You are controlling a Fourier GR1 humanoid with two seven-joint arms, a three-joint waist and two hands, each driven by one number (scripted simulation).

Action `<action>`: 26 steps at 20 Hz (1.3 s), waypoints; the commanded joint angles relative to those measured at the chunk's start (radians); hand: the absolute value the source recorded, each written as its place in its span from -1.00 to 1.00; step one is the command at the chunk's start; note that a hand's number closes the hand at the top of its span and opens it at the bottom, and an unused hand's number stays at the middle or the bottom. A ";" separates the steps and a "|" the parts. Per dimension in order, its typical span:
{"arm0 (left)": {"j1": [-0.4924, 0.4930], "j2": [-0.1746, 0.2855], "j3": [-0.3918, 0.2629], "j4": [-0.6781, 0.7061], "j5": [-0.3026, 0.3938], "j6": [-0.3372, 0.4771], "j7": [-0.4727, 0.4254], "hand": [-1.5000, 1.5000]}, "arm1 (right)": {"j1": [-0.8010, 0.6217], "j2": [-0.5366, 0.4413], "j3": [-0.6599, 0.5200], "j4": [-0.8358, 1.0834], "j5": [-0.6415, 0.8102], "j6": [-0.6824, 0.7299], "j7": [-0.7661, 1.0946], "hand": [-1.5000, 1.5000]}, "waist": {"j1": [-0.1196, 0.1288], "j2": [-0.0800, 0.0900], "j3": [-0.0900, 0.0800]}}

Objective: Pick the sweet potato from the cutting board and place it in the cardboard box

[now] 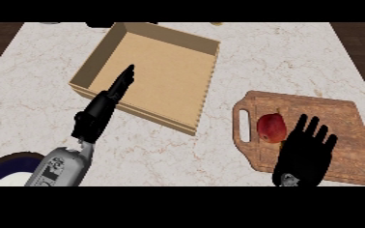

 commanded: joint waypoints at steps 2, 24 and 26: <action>0.004 -0.018 -0.008 -0.054 -0.023 0.002 0.063 0.00 | 0.130 0.007 0.020 0.004 0.050 -0.035 0.058 -1.00 | -0.005 0.006 0.011; 0.032 -0.052 0.033 -0.031 -0.071 -0.037 0.019 0.00 | -0.041 0.044 0.060 0.108 0.161 0.016 -0.040 1.00 | 0.009 0.009 0.010; 0.007 -0.060 0.009 -0.035 -0.058 -0.057 0.038 0.00 | -0.122 0.063 0.241 0.107 0.010 0.023 -0.027 1.00 | 0.057 0.013 0.012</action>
